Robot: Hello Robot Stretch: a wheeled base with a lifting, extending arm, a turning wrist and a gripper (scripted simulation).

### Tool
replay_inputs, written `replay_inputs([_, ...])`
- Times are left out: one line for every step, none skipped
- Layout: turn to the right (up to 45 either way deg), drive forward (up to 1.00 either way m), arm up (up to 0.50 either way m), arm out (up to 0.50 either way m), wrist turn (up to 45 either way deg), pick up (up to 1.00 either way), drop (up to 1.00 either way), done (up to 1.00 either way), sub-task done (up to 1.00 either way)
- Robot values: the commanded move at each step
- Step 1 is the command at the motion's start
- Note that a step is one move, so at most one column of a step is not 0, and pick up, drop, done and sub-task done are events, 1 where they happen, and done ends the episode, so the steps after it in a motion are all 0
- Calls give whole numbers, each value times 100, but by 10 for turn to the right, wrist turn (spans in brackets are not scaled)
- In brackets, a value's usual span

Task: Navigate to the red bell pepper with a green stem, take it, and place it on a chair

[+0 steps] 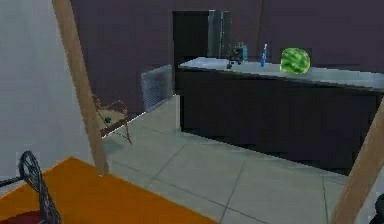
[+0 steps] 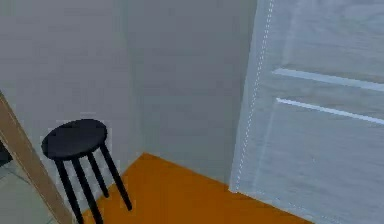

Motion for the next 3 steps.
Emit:
replay_inputs([30,0,0,0,0,0,0,0,0])
replay_inputs([0,80,0,0,0,0,0,0,0])
replay_inputs([330,0,0,0,0,0,0,0,0])
